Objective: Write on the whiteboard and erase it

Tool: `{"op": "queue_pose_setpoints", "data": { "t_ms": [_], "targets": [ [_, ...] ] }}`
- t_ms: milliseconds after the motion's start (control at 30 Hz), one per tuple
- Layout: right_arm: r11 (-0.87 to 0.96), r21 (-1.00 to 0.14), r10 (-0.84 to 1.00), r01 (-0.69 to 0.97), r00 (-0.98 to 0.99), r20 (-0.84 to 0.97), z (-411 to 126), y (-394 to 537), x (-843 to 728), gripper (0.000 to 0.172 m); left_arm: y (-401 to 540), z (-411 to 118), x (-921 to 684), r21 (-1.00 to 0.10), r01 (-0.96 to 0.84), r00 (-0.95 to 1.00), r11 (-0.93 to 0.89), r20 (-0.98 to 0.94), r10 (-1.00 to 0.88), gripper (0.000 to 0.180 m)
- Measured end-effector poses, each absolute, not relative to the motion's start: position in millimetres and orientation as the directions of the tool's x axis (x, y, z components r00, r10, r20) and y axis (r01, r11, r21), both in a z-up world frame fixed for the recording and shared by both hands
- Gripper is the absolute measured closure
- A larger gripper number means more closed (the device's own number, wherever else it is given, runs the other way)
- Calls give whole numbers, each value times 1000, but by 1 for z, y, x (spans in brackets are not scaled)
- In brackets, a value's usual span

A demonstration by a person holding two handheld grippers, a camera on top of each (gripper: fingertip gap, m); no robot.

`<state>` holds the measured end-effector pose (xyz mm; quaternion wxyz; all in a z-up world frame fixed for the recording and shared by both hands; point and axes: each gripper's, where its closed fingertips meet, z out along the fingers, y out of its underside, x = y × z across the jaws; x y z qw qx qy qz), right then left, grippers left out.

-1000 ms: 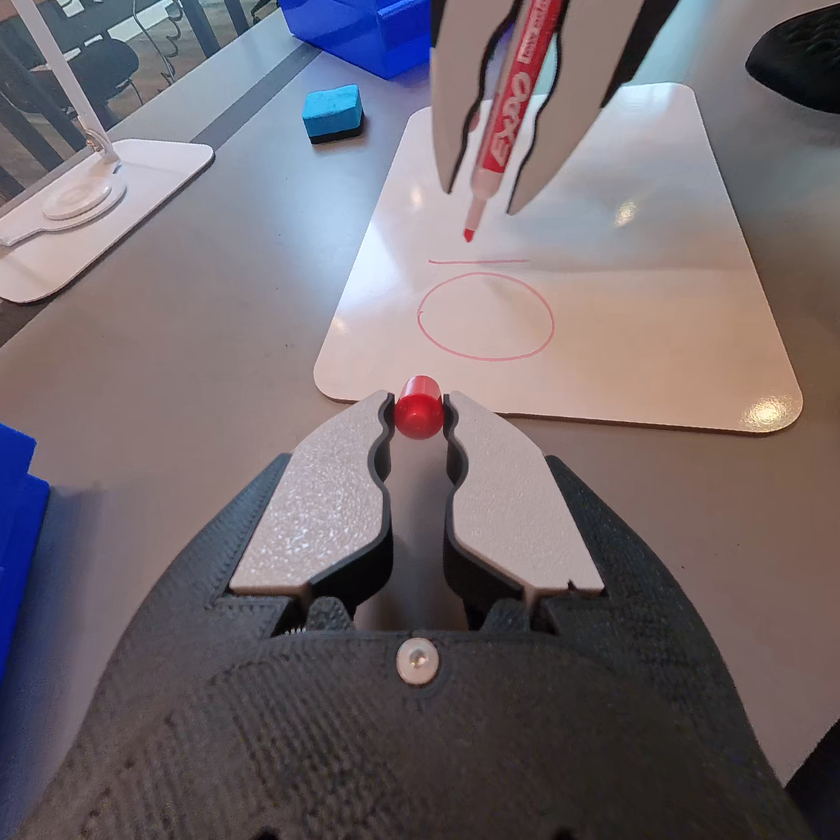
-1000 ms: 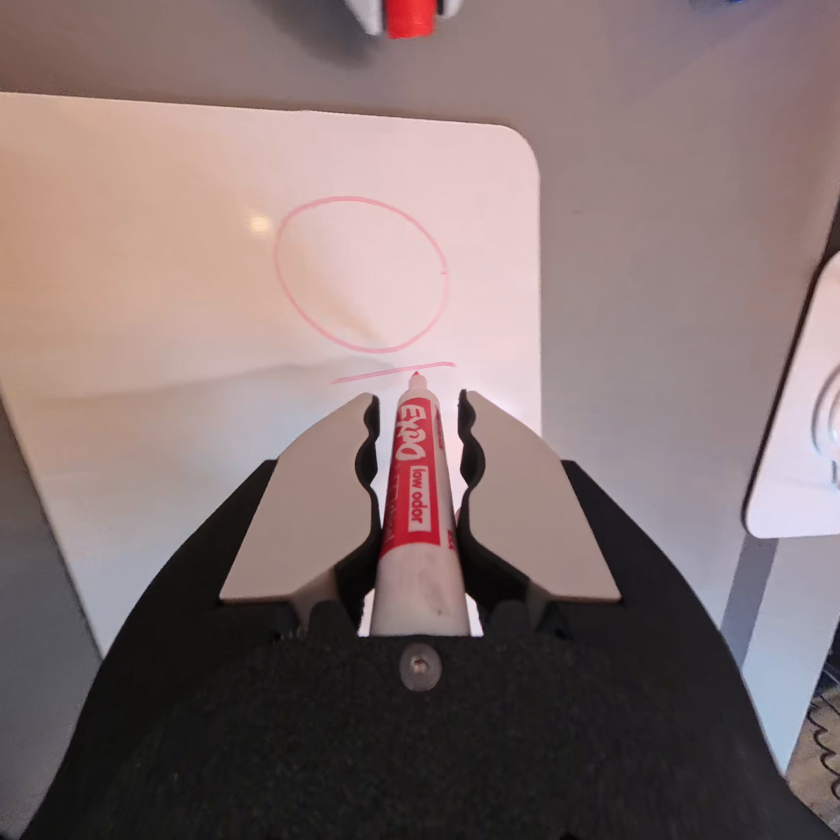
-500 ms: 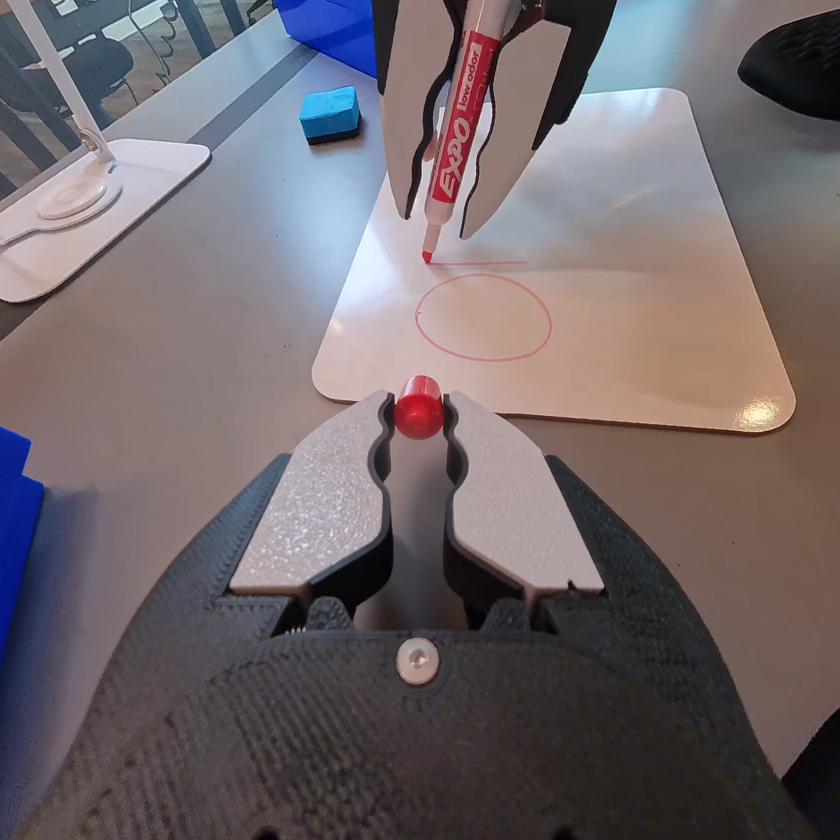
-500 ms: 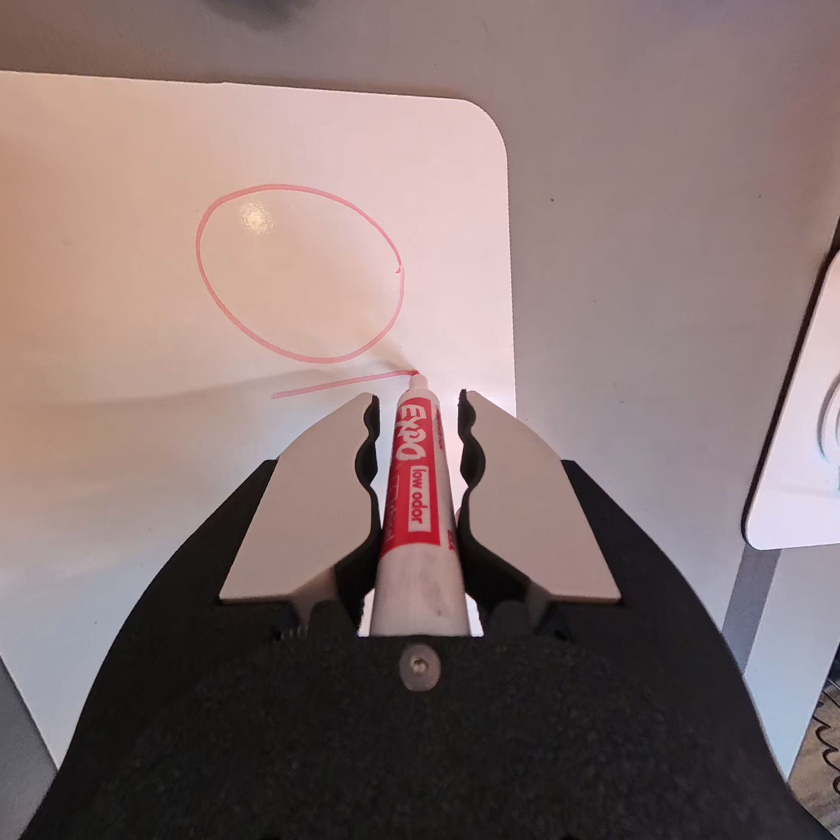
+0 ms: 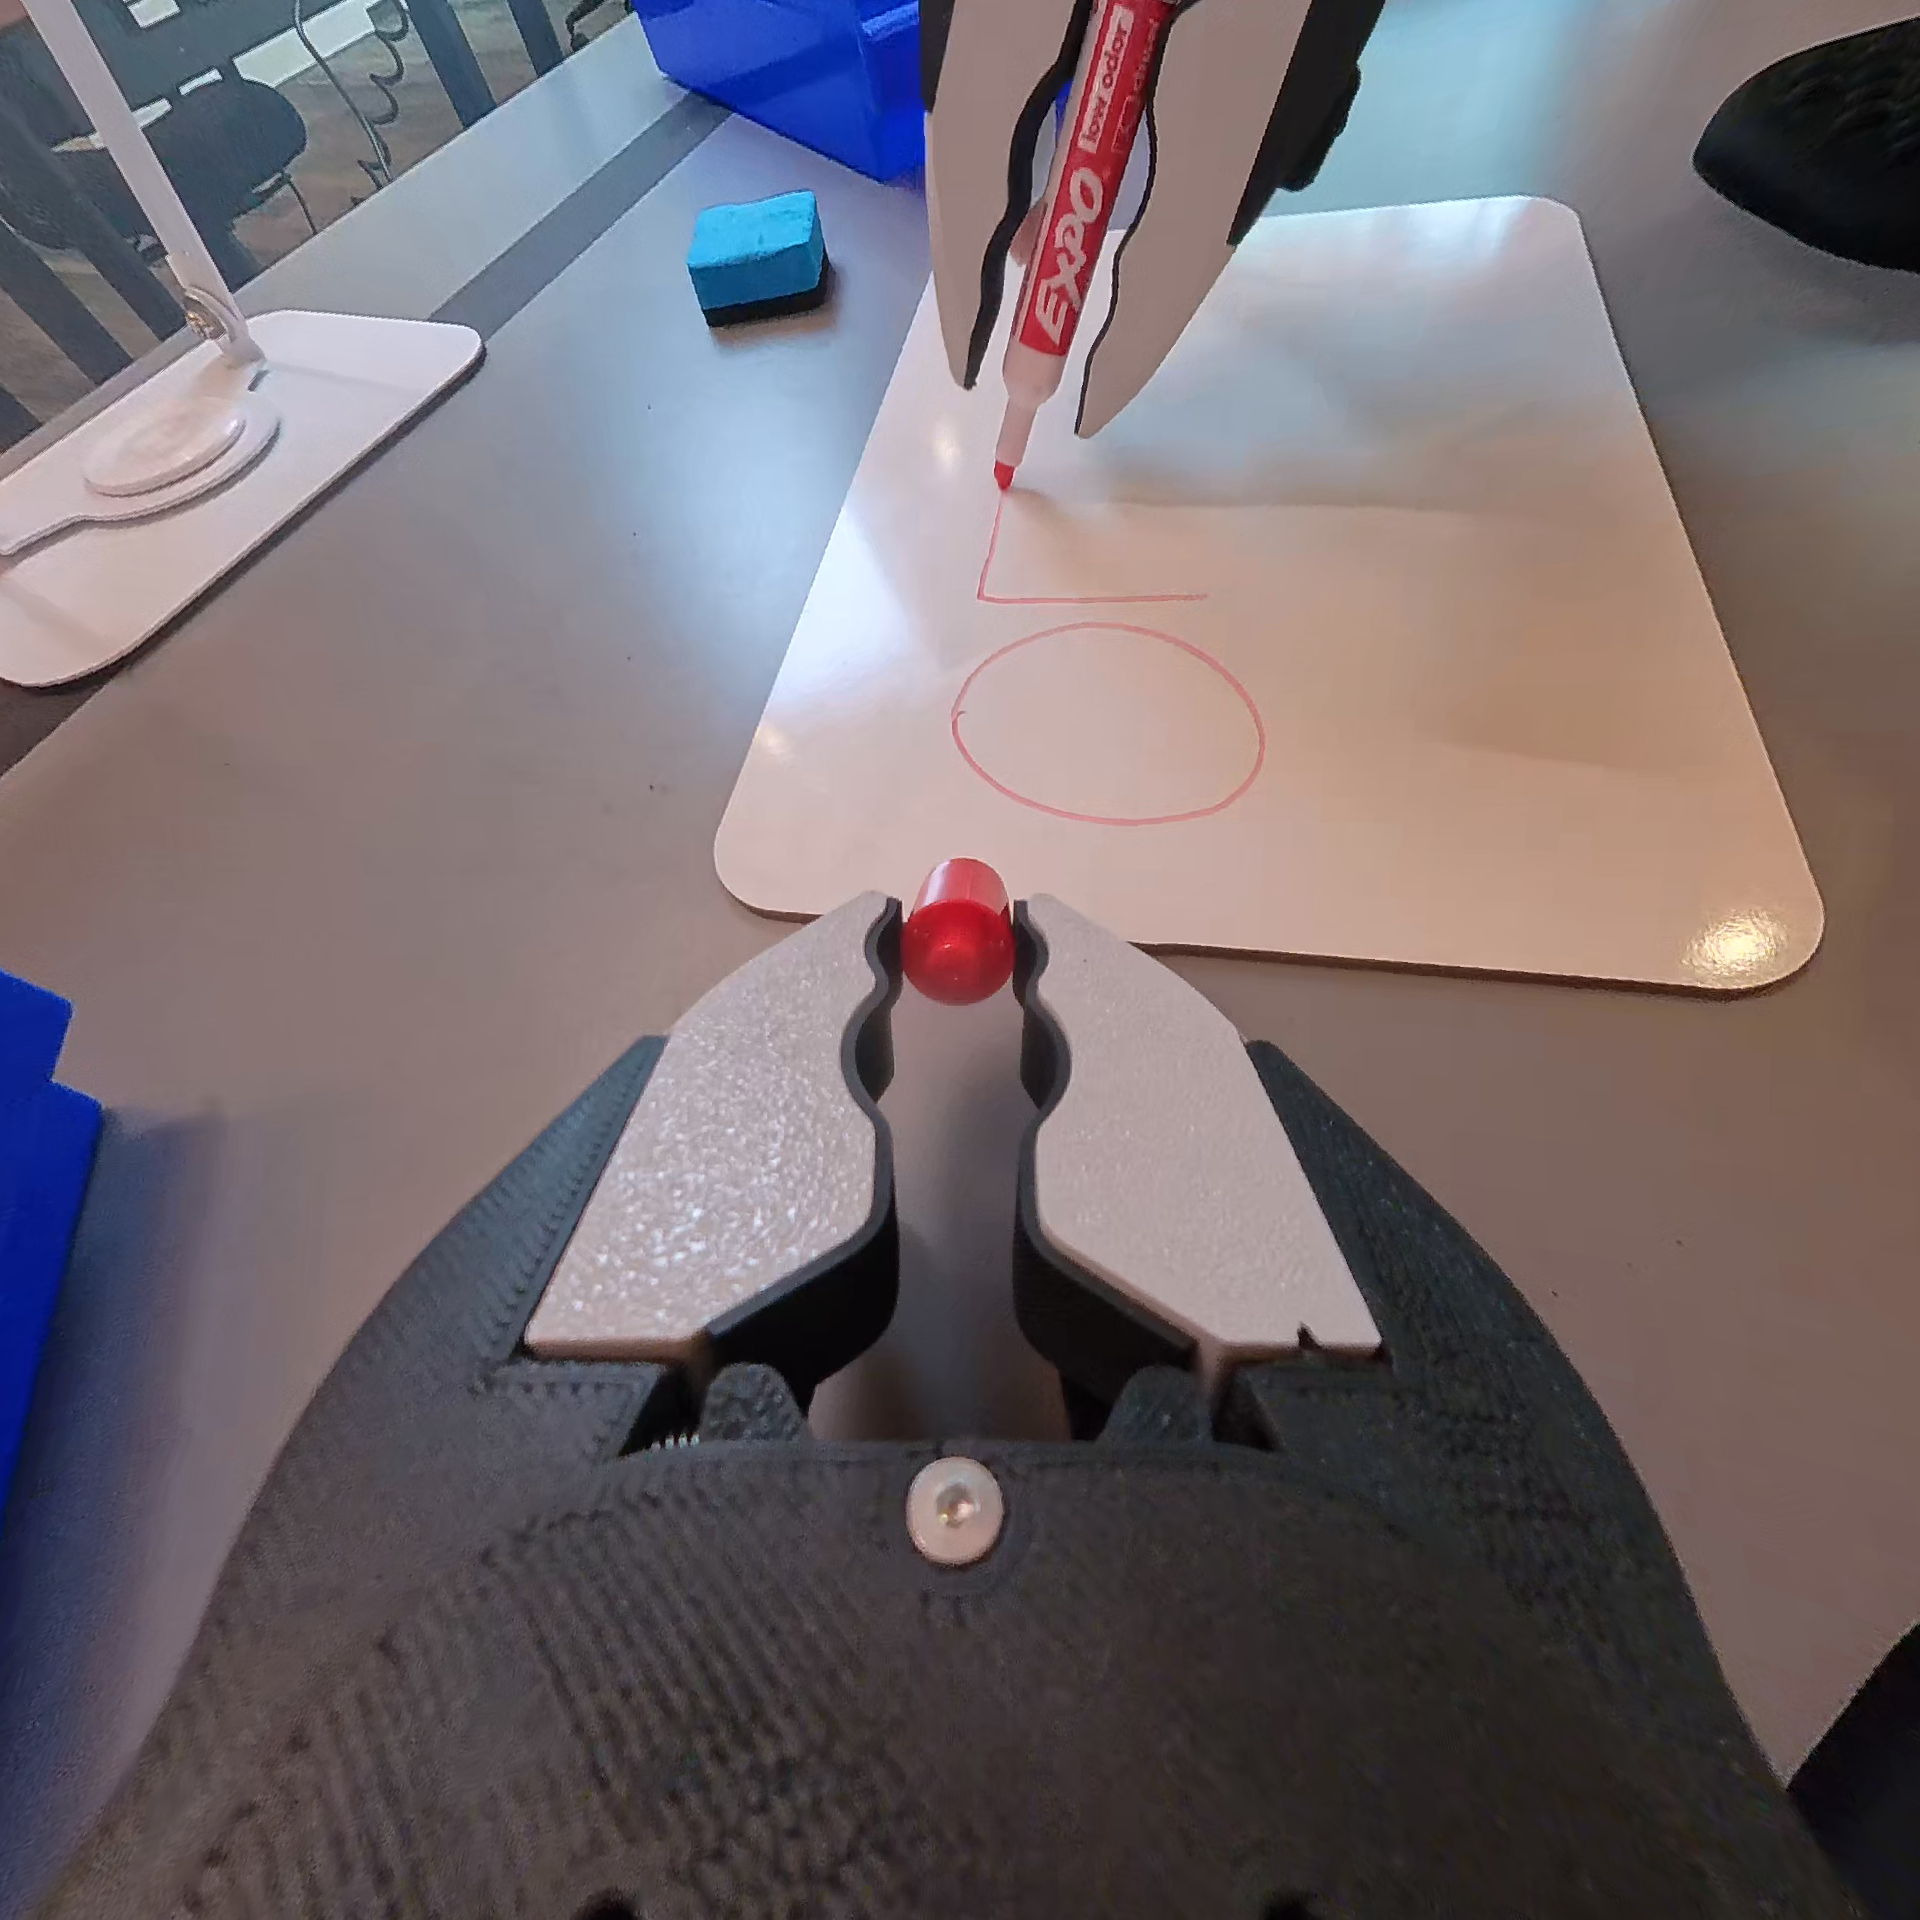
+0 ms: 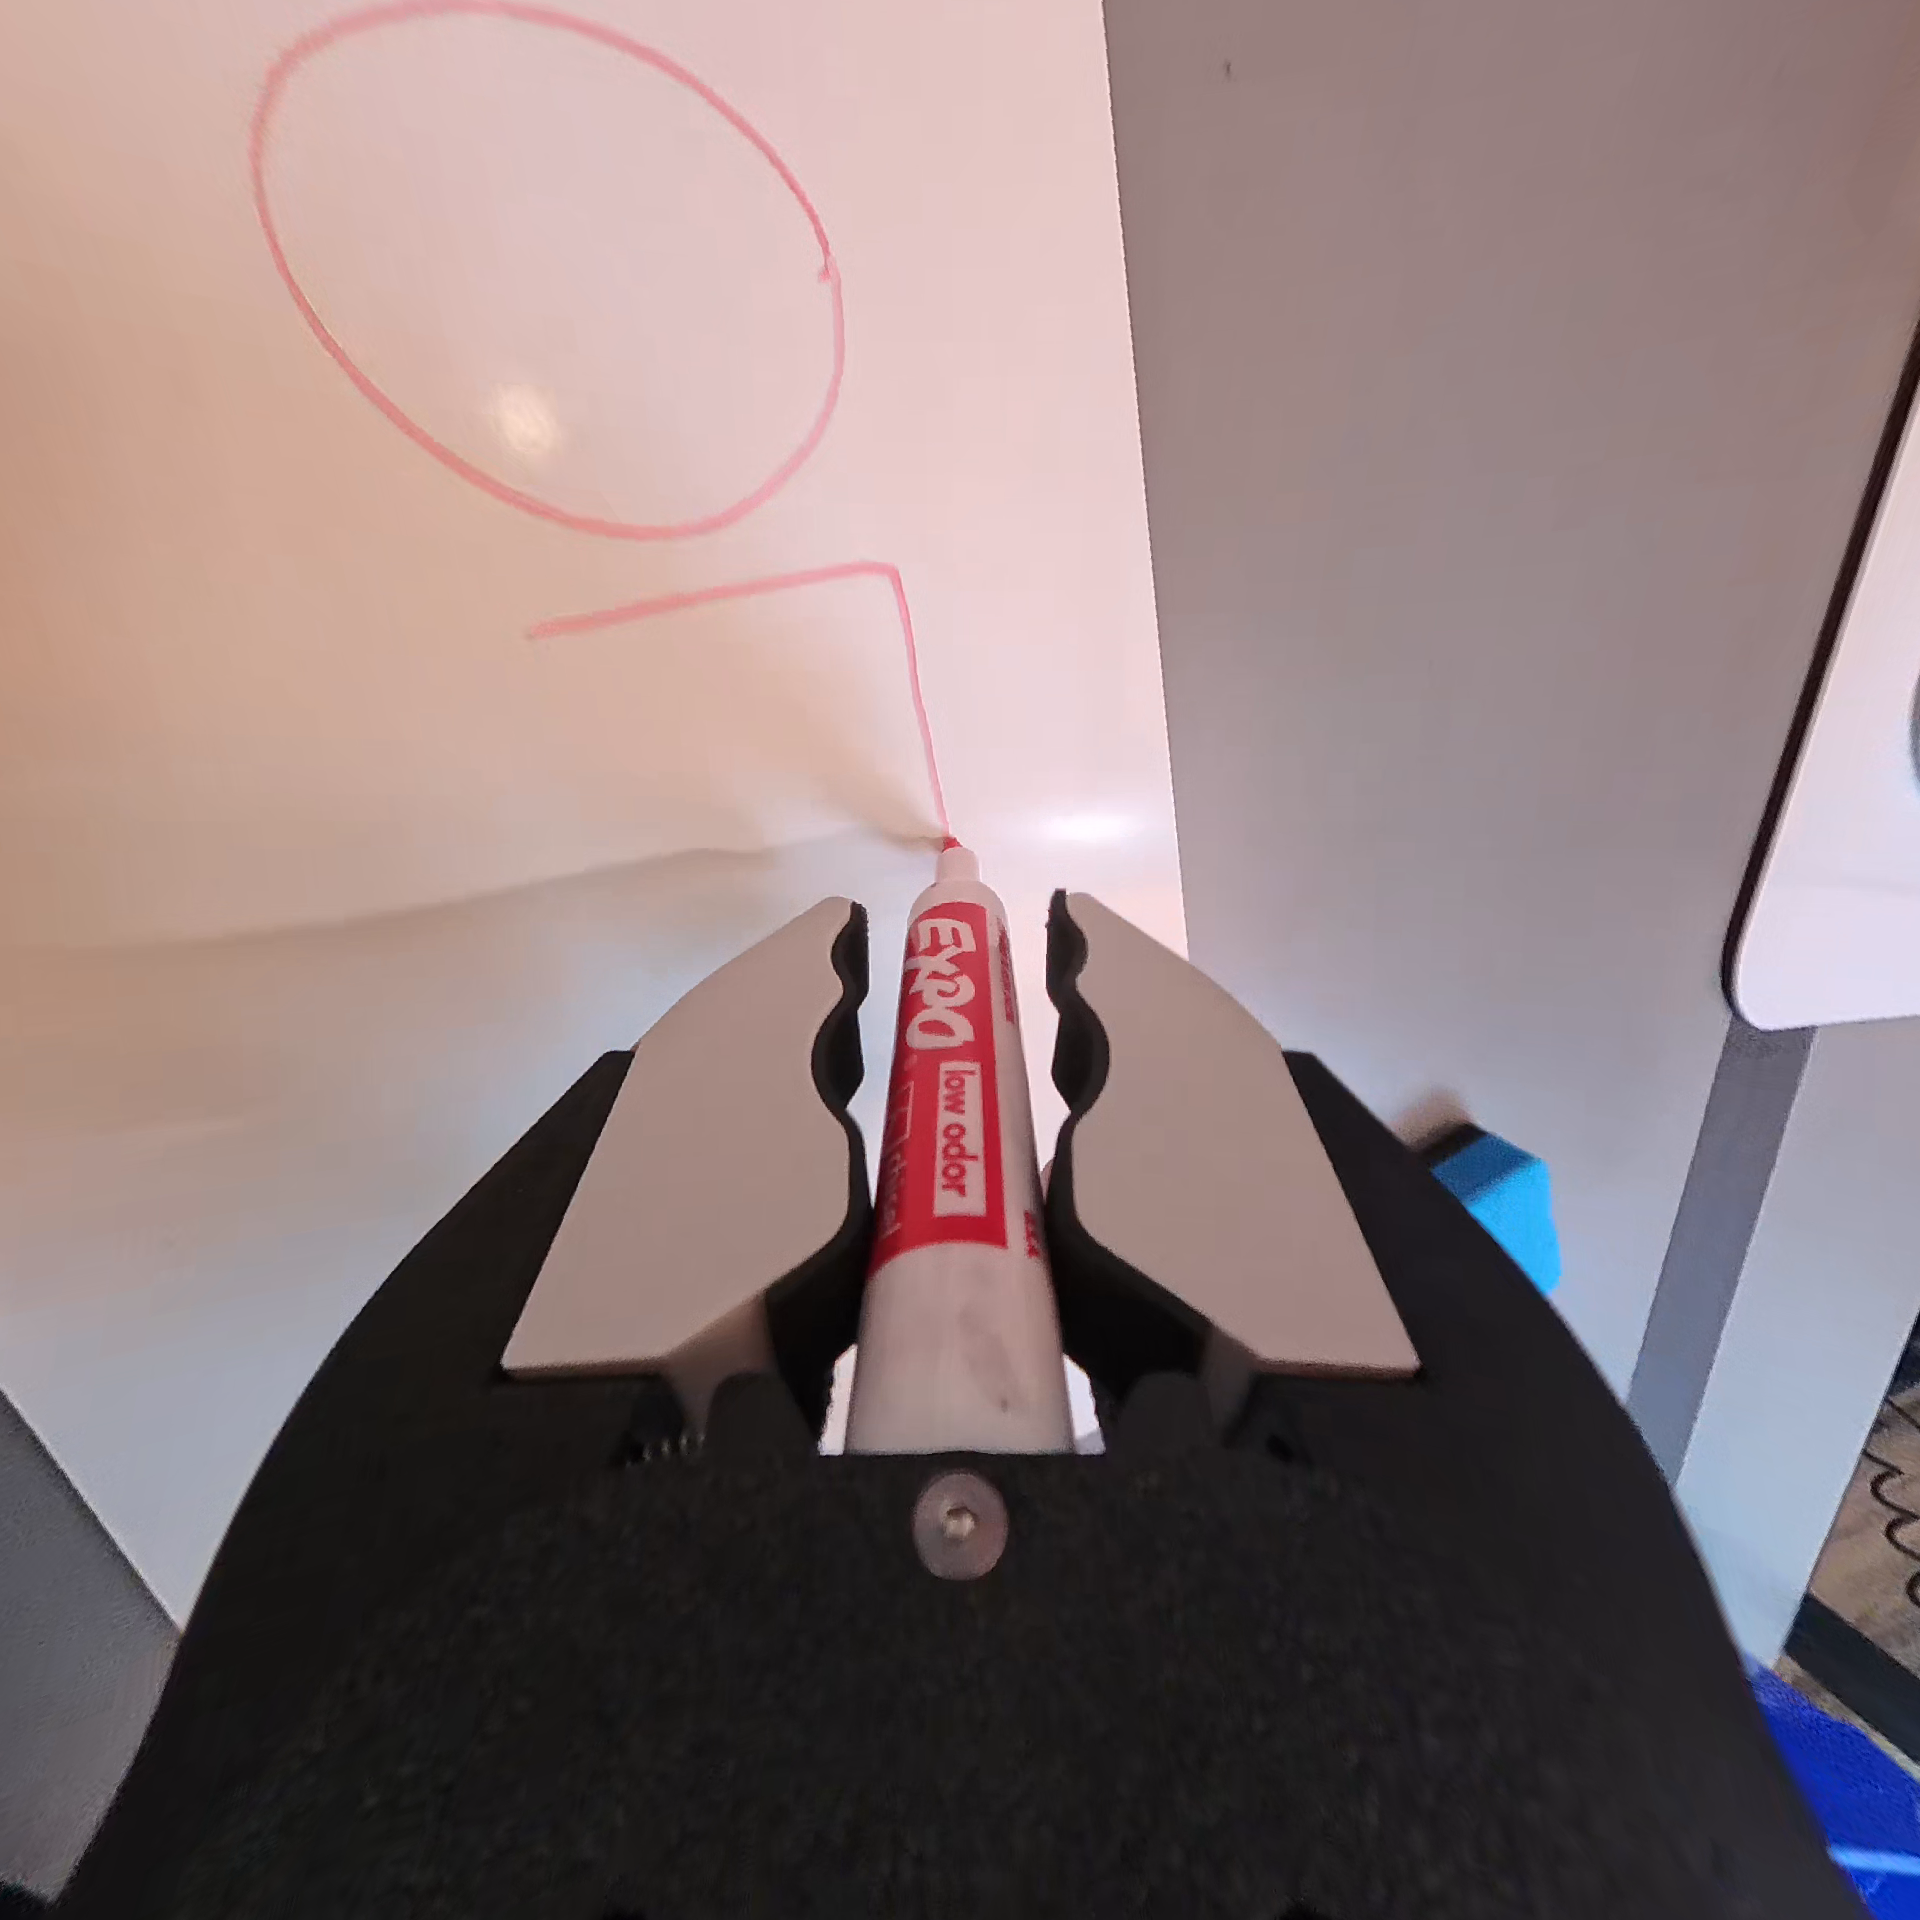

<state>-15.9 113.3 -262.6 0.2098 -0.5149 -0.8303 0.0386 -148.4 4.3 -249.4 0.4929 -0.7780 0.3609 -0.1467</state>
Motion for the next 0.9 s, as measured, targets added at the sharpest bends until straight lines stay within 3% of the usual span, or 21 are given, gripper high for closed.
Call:
{"op": "queue_pose_setpoints", "data": {
  "t_ms": [900],
  "targets": [
    [502, -263, 860, 824, -443, 252, -262, 62, 10, 136, 5, -251, -149, -867, -430, 701, -253, -143, -698, 160]
  ]
}}
